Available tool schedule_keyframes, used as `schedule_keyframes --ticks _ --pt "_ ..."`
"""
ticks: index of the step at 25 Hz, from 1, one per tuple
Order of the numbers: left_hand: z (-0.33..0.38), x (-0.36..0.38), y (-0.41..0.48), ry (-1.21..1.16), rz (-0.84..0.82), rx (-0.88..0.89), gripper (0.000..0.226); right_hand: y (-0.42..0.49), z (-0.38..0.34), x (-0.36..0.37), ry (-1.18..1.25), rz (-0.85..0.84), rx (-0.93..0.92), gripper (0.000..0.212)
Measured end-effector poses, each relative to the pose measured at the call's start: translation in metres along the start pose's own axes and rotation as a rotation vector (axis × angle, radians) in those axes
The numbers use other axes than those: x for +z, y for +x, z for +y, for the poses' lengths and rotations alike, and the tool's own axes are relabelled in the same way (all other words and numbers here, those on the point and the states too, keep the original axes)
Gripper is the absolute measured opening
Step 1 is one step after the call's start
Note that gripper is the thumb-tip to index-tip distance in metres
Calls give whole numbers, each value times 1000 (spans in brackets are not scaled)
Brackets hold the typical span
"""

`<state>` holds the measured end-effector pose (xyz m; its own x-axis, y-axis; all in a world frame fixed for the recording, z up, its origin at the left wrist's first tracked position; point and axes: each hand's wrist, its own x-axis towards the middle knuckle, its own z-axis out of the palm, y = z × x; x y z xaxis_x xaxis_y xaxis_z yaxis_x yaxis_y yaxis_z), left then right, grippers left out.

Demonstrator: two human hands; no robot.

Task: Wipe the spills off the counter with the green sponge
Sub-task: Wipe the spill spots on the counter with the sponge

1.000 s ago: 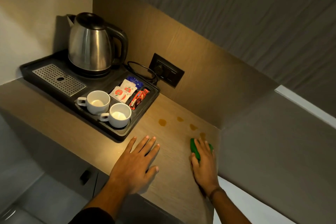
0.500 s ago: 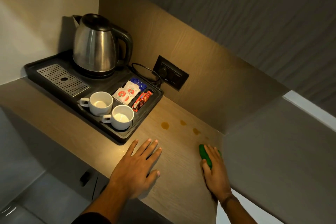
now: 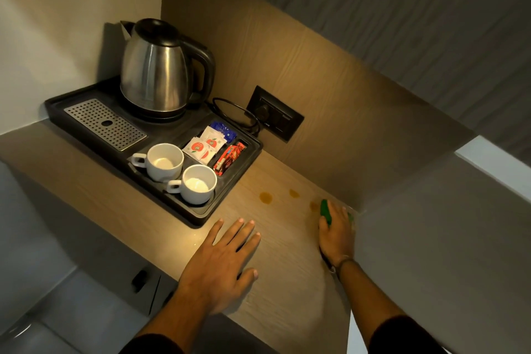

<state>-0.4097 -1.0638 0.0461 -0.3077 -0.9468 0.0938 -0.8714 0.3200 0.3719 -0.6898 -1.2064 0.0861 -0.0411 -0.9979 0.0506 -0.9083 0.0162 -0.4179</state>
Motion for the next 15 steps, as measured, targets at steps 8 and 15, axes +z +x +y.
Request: schedule_keyframes --ticks 8,15 --pt "2 -2 0 8 -18 -5 73 9 1 -4 40 -31 -46 52" --pt "1 -2 0 -1 -39 -12 73 -9 16 4 58 -110 -343 56"
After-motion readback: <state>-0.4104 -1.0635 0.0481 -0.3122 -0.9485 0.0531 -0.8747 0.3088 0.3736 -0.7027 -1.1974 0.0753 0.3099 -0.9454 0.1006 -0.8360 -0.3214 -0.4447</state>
